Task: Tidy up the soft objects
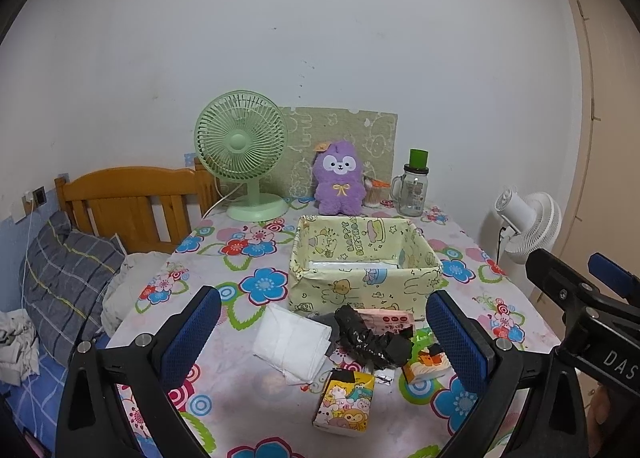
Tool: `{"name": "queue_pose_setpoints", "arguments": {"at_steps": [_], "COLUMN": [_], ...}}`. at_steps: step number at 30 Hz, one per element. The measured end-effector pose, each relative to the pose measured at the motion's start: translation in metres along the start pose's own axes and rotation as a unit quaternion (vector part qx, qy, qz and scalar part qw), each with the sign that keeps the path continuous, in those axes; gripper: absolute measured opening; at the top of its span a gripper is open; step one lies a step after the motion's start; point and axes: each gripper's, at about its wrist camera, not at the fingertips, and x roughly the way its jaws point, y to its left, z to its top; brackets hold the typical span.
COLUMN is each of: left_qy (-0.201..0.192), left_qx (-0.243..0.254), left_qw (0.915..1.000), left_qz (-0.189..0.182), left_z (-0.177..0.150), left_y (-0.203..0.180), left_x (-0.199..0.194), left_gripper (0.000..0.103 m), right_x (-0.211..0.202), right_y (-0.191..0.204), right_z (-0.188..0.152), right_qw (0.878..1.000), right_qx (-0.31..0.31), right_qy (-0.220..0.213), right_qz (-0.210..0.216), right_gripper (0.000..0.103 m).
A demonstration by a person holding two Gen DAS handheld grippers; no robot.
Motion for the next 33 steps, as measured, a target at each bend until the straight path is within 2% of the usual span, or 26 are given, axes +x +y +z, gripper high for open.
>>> {"name": "queue_pose_setpoints", "arguments": {"at_steps": [33], "left_qy": [-0.003], "left_qx": [-0.002], "left_qw": [1.0000], "left_qz": [0.001], "left_z": [0.0015], "left_y": [-0.0007], "left_x": [-0.0025], "left_gripper": [0.103], "right_x": [-0.0028], "right_y": [0.0019], "right_z": [0.0019], "right_qw": [1.000], "right_qx": [0.001], "right_qy": [-0.003], "right_qz": [0.002], "right_gripper": [0.103]}}
